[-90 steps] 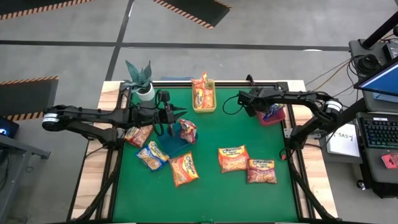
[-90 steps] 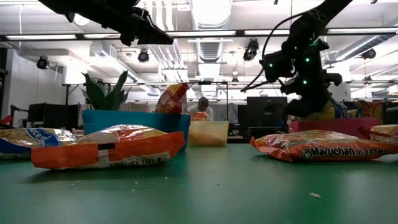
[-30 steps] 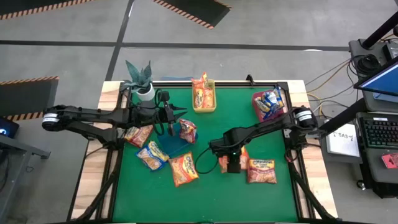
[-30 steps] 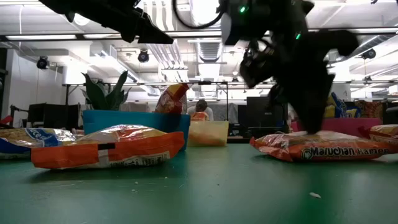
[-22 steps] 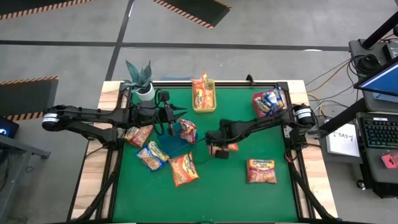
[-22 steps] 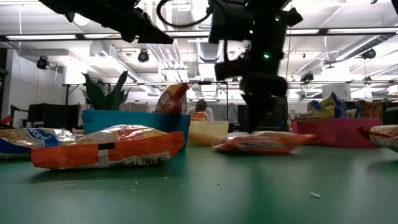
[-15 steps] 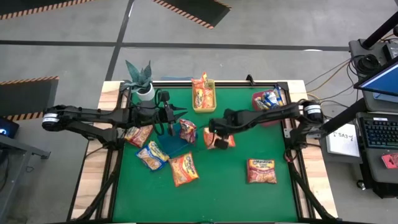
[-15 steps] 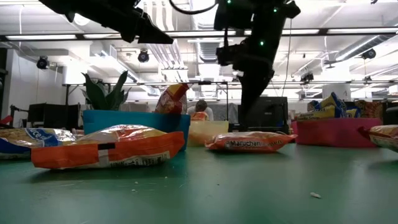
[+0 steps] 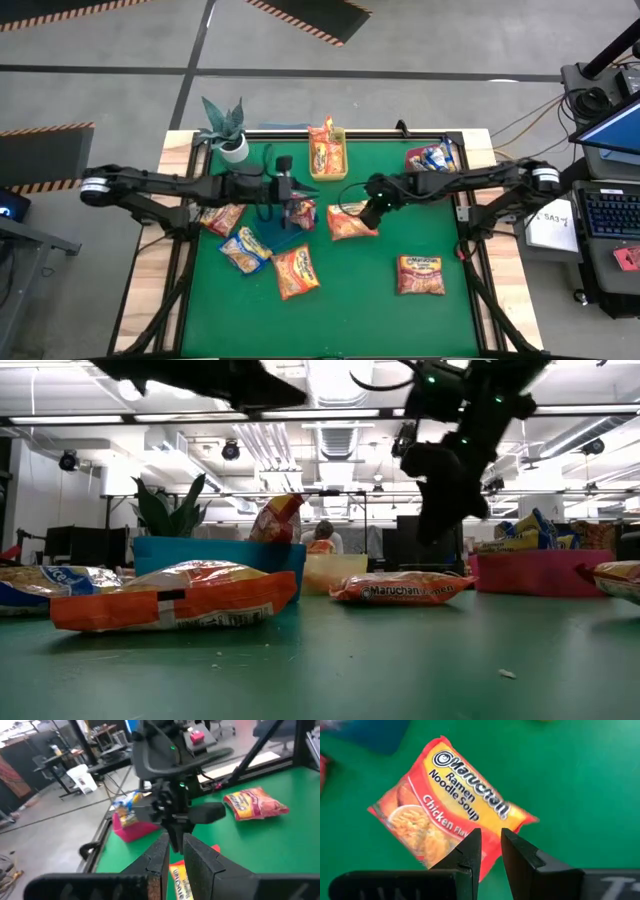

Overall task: Sort Maruchan noodles
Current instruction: Put the orange noodle pack into the yellow bin

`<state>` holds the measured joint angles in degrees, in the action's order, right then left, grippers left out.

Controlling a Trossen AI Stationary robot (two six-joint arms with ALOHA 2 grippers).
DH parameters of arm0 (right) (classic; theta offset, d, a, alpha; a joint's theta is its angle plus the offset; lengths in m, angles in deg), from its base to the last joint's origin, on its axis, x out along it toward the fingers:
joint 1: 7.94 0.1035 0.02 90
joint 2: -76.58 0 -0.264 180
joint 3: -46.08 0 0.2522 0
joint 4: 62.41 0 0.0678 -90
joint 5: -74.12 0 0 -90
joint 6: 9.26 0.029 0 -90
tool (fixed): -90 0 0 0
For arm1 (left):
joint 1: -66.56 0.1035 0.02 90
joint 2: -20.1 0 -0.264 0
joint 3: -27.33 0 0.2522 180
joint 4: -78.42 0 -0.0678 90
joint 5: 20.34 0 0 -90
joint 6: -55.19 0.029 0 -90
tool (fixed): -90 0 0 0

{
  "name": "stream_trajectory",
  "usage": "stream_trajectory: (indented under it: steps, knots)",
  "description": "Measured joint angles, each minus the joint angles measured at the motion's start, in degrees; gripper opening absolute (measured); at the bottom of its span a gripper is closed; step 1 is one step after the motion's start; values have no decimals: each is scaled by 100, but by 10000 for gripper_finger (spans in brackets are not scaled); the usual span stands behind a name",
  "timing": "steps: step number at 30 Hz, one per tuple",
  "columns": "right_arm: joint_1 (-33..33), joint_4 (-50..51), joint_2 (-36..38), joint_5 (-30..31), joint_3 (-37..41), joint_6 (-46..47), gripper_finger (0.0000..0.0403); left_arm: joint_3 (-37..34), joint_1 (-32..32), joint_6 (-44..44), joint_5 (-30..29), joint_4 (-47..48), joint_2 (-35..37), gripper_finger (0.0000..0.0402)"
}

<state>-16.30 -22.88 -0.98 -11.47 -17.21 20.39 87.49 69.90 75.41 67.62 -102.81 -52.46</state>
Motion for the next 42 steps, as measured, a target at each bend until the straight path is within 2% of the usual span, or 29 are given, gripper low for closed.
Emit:
stream_trajectory:
  steps: [5, 12, 20, 28, 31, 42]
  knots:
    - [-183, -233, 376, -472, 556, 742, 80, 437, -70, -6, -10, 351, -823, 39]
    - [-181, -539, 551, -894, 1049, 1600, 157, 608, -68, -20, -43, 481, -1360, 39]
    - [-181, -1599, 347, -1098, 1492, 2138, 261, 651, -66, 294, -69, 548, -1151, 39]
    - [-257, -2191, 195, -1085, 1666, 2135, 346, 649, -60, 474, -626, 703, -850, 38]
    - [-287, -2628, 48, -1087, 1732, 2142, 359, 649, -60, 478, -648, 737, -828, 38]
    - [-305, -3744, -685, -1065, 1769, 2055, 361, 645, -60, 482, -647, 969, -828, 38]
